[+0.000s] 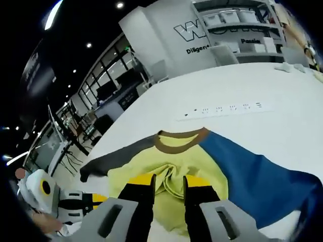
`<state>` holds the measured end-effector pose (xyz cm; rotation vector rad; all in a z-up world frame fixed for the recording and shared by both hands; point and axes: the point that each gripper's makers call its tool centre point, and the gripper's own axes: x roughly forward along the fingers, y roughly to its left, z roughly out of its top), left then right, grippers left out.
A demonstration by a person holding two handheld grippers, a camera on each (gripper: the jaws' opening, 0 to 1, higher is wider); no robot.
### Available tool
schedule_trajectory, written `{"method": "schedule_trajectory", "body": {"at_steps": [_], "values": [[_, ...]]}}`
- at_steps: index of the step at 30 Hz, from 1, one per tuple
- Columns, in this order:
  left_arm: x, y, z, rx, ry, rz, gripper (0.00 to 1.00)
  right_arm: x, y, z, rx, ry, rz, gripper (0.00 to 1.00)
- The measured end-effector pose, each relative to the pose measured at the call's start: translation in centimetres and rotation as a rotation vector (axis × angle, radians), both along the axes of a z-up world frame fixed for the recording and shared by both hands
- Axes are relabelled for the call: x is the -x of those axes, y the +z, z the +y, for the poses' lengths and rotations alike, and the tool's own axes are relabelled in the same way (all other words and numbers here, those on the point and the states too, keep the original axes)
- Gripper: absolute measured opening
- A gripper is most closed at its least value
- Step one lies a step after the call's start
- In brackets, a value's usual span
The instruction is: Fold the garment on the visible template until the final outline fits inside the template.
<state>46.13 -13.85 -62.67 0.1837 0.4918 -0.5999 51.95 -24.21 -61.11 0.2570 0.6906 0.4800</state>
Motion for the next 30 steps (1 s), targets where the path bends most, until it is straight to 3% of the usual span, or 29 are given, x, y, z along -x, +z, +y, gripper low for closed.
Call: {"method": "schedule_trajectory", "body": {"at_steps": [8, 17, 24, 30], "values": [[-0.6, 1.5, 0.6, 0.01, 0.004, -0.015, 0.01, 2.4, 0.3, -0.9, 0.049, 0.018, -0.02, 0.18], [-2.1, 2.8, 1.6, 0.002, -0.005, -0.017, 0.01, 5.0, -1.9, -0.3, 0.069, 0.045, 0.039, 0.17], [-2.8, 2.0, 2.0, -0.052, -0.023, 0.005, 0.01, 5.0, -3.2, -0.3, 0.05, 0.002, 0.082, 0.15], [-3.9, 1.1, 2.9, -0.07, 0.015, 0.019, 0.01, 4.9, -3.6, -0.4, 0.04, -0.016, 0.088, 0.1]]}}
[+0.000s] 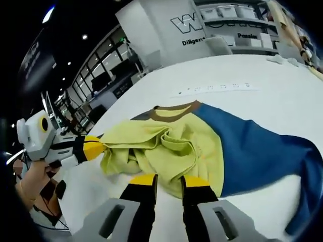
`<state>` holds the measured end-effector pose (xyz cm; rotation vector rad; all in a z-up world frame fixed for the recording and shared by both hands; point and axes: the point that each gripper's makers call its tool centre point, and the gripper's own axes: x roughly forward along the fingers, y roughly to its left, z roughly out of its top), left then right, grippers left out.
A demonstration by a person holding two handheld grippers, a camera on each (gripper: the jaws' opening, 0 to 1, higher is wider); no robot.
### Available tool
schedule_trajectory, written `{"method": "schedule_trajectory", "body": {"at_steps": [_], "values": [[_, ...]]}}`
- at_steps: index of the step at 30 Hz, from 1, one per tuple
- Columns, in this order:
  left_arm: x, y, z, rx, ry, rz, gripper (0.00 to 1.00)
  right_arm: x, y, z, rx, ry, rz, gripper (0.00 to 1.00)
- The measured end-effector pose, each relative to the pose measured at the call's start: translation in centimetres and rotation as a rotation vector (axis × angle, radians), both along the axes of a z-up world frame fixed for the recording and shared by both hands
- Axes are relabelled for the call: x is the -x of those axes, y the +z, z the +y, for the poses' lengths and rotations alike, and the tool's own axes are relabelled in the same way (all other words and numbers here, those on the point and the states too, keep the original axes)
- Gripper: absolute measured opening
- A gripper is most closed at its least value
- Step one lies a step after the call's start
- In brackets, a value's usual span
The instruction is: Fold the garment on the visible template until the final outline fits inside the template.
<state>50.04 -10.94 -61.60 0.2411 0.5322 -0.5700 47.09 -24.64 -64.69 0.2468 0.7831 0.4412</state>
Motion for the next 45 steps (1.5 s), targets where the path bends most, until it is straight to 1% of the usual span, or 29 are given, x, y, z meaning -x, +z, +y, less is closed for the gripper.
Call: {"method": "schedule_trajectory", "body": {"at_steps": [3, 6, 13, 19, 23, 25, 27, 30, 32, 35, 39, 41, 43, 44, 45], "values": [[-0.3, -1.2, 0.3, -0.021, 0.012, 0.02, 0.01, 0.0, -0.2, 0.1, -0.003, -0.003, 0.005, 0.07], [-0.3, -1.8, 0.4, -0.021, 0.025, 0.036, 0.02, 0.0, -0.5, 0.1, -0.002, -0.008, 0.009, 0.04], [0.0, -2.1, 0.5, -0.012, 0.026, 0.047, 0.04, -0.1, -0.5, 0.0, -0.021, -0.022, 0.016, 0.0], [1.2, -1.9, 0.8, 0.01, 0.01, 0.059, 0.22, -0.2, -0.4, -0.1, -0.012, -0.016, 0.013, 0.0], [2.3, -1.7, 1.3, 0.01, -0.004, 0.05, 0.32, -0.1, -0.3, 0.0, -0.009, -0.014, 0.015, 0.0], [2.9, -1.8, 1.6, 0.006, -0.007, 0.053, 0.36, -0.1, -0.3, -0.1, -0.008, -0.014, 0.015, 0.0], [3.4, -2.1, 1.8, -0.003, -0.01, 0.057, 0.38, -0.1, -0.4, -0.1, -0.007, -0.015, 0.016, 0.0], [4.1, -2.6, 1.9, 0.005, -0.012, 0.065, 0.4, 0.0, -0.3, 0.0, -0.003, -0.016, 0.015, 0.0], [4.7, -3.1, 1.7, -0.002, -0.015, 0.076, 0.38, 0.0, -0.3, 0.0, 0.006, -0.011, 0.011, 0.0], [5.1, -3.6, 1.5, -0.01, -0.017, 0.084, 0.36, 0.2, -0.2, 0.2, 0.039, 0.027, -0.006, 0.0], [5.0, -4.2, 1.1, 0.033, 0.01, 0.121, 0.32, 0.3, 0.0, 0.1, 0.044, 0.038, -0.016, 0.0], [4.8, -4.4, 1.2, 0.039, 0.024, 0.128, 0.27, 0.3, 0.2, 0.0, 0.045, 0.042, -0.02, 0.0], [4.6, -4.4, 1.3, 0.037, 0.032, 0.123, 0.21, 0.4, 0.4, -0.1, 0.045, 0.043, -0.027, 0.0], [4.5, -4.4, 1.4, 0.032, 0.032, 0.119, 0.17, 0.5, 0.5, -0.1, 0.047, 0.047, -0.033, 0.0], [4.3, -4.6, 1.6, 0.012, 0.036, 0.114, 0.13, 0.6, 0.6, -0.1, 0.051, 0.054, -0.037, 0.0]]}}
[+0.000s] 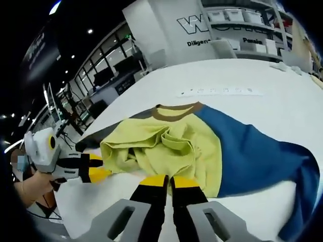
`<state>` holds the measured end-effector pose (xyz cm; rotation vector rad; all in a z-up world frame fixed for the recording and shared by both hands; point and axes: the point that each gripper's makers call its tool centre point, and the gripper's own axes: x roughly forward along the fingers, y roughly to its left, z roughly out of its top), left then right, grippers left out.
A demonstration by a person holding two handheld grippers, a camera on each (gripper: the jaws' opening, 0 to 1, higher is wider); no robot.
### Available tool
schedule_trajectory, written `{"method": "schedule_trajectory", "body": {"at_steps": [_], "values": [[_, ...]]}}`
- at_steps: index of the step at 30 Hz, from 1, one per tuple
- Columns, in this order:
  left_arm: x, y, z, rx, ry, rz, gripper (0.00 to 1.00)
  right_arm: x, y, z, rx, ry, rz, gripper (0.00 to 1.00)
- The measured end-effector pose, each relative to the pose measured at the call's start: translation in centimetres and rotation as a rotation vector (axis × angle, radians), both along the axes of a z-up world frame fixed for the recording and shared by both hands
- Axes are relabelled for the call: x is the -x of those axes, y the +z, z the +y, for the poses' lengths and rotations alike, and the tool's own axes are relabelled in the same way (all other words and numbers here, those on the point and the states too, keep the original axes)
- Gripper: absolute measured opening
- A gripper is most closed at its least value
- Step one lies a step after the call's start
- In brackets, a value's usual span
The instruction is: Fold the garment on the visible template until the final outline fits inside the template.
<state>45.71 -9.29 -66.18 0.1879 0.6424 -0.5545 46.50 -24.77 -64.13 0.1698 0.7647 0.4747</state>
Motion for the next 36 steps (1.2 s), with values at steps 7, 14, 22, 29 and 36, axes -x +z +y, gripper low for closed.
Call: {"method": "schedule_trajectory", "body": {"at_steps": [7, 14, 22, 29, 36], "values": [[0.3, 0.1, 0.3, 0.017, 0.0, -0.002, 0.0, 0.7, 0.6, 0.0, 0.038, 0.059, -0.032, 0.0], [0.9, 2.1, 0.8, 0.031, -0.025, -0.039, 0.0, 1.5, 1.5, -0.6, 0.046, 0.083, -0.058, 0.0], [2.0, 4.3, 2.6, -0.032, -0.06, -0.076, 0.0, 2.7, 3.4, -2.9, 0.08, 0.079, -0.1, 0.0], [3.8, 6.5, 3.8, -0.034, -0.089, -0.114, 0.0, 4.4, 5.2, -5.1, 0.095, 0.054, -0.137, 0.0], [5.4, 8.7, 5.2, -0.1, -0.12, -0.18, 0.01, 6.8, 7.0, -6.6, 0.149, 0.069, -0.184, 0.0]]}}
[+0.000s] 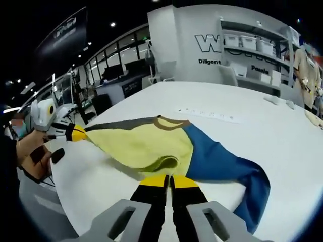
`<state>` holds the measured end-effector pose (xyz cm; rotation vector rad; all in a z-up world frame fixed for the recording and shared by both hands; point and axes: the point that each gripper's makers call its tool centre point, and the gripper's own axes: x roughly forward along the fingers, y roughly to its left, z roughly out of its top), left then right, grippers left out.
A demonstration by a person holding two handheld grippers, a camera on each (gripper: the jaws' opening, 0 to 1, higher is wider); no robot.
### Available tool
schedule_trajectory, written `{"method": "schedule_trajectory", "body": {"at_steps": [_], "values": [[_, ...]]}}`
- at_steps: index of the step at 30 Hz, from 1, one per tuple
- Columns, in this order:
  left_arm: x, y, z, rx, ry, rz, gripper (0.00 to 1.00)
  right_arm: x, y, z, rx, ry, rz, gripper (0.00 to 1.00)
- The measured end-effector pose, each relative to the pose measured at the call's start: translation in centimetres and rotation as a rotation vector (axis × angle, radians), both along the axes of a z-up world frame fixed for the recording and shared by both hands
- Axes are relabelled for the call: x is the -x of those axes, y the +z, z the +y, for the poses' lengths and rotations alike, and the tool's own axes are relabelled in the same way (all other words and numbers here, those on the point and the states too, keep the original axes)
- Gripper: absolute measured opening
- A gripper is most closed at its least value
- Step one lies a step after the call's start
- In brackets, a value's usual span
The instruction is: Fold the garment on the visible template until the final outline fits inside the template.
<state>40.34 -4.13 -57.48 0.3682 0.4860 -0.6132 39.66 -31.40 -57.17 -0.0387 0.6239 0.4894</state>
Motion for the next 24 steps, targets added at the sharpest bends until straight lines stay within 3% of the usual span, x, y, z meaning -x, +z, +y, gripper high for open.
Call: {"method": "schedule_trajectory", "body": {"at_steps": [7, 14, 16, 19, 21, 24], "values": [[1.7, 1.4, 1.3, -0.06, -0.03, -0.039, 0.01, 2.2, 1.7, -1.2, 0.102, 0.043, -0.048, 0.0], [3.8, 3.1, 2.3, -0.129, -0.08, -0.078, 0.02, 3.6, 3.5, -1.3, 0.144, 0.086, -0.093, 0.0], [4.5, 3.8, 2.6, -0.119, -0.068, -0.073, 0.02, 4.2, 3.8, -1.4, 0.189, 0.131, -0.132, 0.0], [5.4, 4.6, 2.8, -0.112, -0.068, -0.078, 0.02, 5.4, 3.9, -1.1, 0.191, 0.166, -0.133, 0.0], [6.1, 4.8, 3.0, -0.139, -0.085, -0.082, 0.02, 6.4, 4.0, -0.8, 0.181, 0.194, -0.129, 0.0], [7.1, 4.6, 3.5, -0.217, -0.12, -0.093, 0.02, 7.9, 4.0, -0.6, 0.222, 0.254, -0.132, 0.0]]}}
